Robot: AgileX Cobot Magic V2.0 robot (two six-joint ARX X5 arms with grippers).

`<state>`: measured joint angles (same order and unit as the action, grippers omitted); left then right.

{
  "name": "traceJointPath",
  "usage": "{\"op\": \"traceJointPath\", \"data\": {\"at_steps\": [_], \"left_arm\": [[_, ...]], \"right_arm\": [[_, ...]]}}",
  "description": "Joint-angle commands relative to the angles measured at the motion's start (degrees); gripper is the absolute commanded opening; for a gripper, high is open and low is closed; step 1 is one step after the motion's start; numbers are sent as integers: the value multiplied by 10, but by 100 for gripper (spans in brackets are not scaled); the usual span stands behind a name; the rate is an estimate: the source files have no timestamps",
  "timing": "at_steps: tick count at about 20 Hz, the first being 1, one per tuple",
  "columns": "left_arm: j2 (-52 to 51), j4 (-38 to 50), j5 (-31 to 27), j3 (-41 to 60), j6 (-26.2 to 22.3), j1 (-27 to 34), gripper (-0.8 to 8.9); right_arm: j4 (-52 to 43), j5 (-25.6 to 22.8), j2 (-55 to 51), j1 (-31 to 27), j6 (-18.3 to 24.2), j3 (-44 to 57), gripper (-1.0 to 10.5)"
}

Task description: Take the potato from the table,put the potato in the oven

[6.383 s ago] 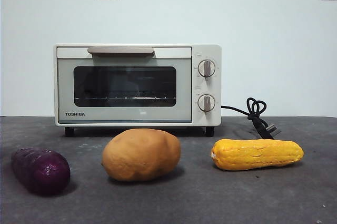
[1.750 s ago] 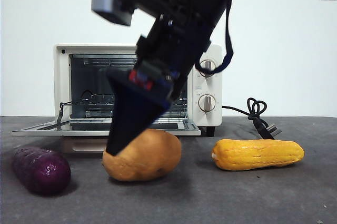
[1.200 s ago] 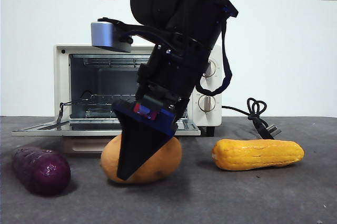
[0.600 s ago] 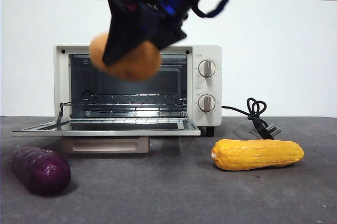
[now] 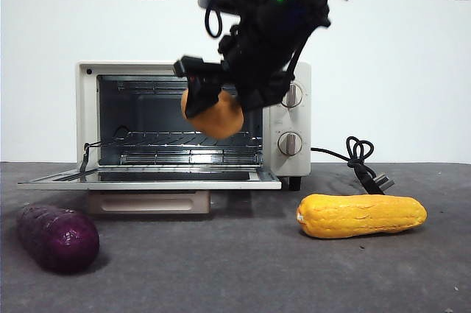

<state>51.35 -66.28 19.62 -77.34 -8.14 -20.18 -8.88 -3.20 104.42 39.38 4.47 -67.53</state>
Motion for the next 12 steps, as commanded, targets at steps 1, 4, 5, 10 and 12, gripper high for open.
{"op": "traceJointPath", "data": {"at_steps": [1, 4, 5, 10, 12], "left_arm": [[-2, -5, -1, 0, -7, -1, -7], [-2, -20, -1, 0, -7, -1, -7], [-2, -25, -1, 0, -8, -1, -7], [-2, -28, -1, 0, -9, -1, -7], [-2, -29, -1, 0, -9, -1, -7]], "right_arm": [[-26, -5, 30, -11, -51, -21, -17], [-40, -16, 59, -22, -64, -52, -17], [-40, -17, 66, -23, -66, -62, -17], [-41, -32, 113, -38, -85, -97, -17], [-38, -33, 121, -41, -86, -97, -17]]}}
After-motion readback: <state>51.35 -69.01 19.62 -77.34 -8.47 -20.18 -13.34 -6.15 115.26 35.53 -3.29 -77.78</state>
